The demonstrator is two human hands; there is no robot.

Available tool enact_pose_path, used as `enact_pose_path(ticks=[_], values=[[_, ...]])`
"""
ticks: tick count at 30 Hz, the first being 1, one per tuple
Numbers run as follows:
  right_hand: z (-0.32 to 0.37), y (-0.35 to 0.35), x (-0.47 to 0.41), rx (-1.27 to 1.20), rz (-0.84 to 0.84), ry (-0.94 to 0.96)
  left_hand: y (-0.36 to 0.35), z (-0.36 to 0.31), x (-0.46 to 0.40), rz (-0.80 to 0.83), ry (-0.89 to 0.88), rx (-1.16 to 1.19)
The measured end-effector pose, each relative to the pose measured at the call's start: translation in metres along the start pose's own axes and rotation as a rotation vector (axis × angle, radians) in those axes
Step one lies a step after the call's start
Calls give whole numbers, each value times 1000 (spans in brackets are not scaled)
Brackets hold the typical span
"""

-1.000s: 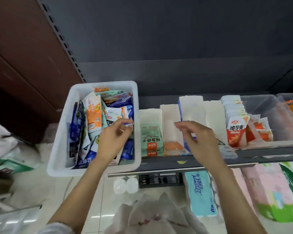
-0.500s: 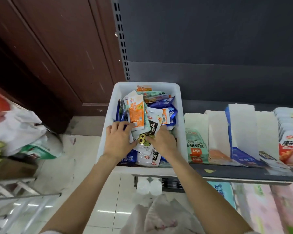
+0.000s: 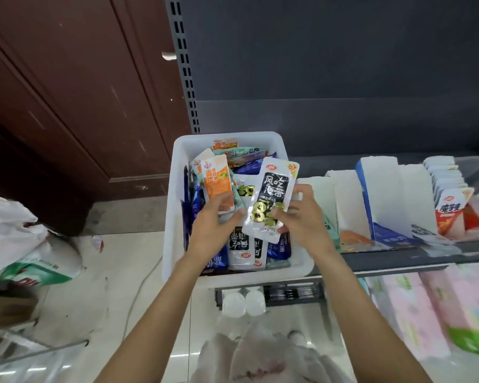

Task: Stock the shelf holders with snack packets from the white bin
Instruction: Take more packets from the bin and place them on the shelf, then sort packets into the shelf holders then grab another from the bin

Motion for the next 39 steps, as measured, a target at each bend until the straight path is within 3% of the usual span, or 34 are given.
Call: enact_pose_path(ticks=[1,3,8,13,15,18,21,24,28,32,39], values=[[2,6,7,-133,49,-29,-3,-10,-3,73,90,200],[3,12,16,-226,78,-70,-9,-24,-6,168,144,357],[-7,44,28,-105,-73,-40,-20,-44,-12,247,-36,243],[-30,125,41,-109,-228,72,-51,-84,-21,363,-375,-135],[-41,159,45,-72,-329,145,-73,-106,-28,303,-624,-297],[-60,204,52,-112,-533,202,-128,-137,-42,182,-808,-233],[-80,246,51,-72,-775,240,-200,-161,-60,159,-801,-165],[-101,279,41,62,-854,238,-260,-166,-74,210,-794,-269],[-132,301,26,270,-822,192,-298,-151,-76,251,-822,-379],[-153,311,16,271,-776,172,-312,-154,-78,275,-845,-416],[-154,314,7,481,-727,275,-327,-141,-77,407,-797,-552]])
Point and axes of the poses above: each hand's wrist, its own x-axis away from the middle knuckle, its own y-axis out of the back of the hand, z = x × y, the point moved 1 cm from there along -x, towards the middle knuckle, and after that the axes turned 12 degrees about -y, right-handed, at the moved point
